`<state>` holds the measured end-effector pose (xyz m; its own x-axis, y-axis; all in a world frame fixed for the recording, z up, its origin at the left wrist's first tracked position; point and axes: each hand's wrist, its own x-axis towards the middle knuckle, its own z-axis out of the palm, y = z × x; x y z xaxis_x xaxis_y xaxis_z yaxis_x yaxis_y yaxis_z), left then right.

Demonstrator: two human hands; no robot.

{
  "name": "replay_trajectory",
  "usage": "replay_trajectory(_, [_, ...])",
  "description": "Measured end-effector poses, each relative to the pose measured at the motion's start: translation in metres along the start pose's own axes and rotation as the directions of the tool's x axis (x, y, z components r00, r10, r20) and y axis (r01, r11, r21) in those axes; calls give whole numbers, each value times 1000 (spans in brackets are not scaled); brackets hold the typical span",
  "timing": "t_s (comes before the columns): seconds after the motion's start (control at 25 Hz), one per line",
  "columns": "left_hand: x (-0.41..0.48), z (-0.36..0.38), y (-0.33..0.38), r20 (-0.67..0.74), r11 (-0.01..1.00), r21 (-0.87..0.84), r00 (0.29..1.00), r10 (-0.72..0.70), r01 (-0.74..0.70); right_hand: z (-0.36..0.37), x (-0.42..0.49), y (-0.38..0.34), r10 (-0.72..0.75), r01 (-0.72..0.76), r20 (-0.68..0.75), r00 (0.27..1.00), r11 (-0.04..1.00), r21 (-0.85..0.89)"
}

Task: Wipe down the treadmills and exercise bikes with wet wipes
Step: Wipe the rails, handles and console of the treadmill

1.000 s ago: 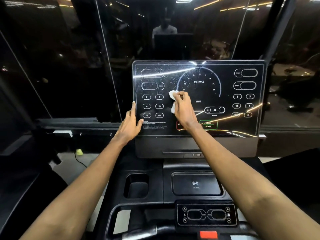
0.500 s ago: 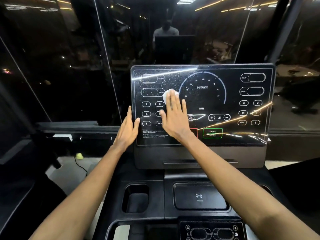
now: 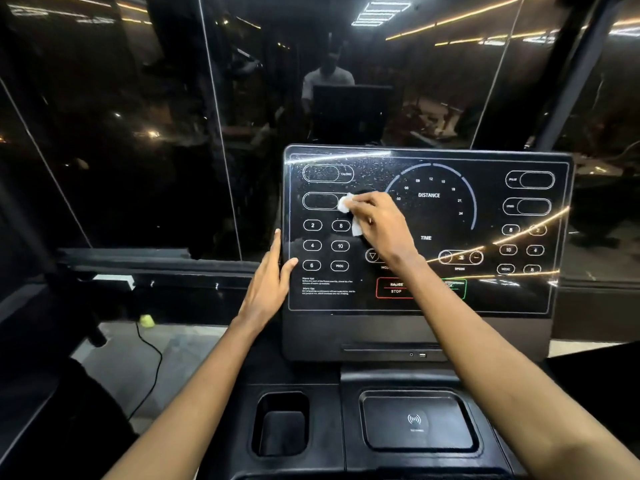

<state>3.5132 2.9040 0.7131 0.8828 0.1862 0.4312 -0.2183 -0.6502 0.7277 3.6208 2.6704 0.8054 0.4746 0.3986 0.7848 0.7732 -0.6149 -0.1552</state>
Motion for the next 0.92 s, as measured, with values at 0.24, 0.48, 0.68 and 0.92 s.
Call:
replay_trajectory(0.24, [2,-1,-8,9,999,-42,999,30,-30,23,0,-32,-74,75,93,993,997,3])
replay_trajectory(0.48, [1,-3,-10,13,998,-42,999,43,-42,21,30,-37,108,-99,-136,985,992,75])
replay_trajectory(0.68, [1,-7,-13,39,995,-77,998,58,-55,38,25,-53,-191,193,111,975,981,-11])
replay_trajectory(0.92, [0,-9,-16,59,997,-59,997,44,-40,45,67,-56,-37,37,-82,996,999,3])
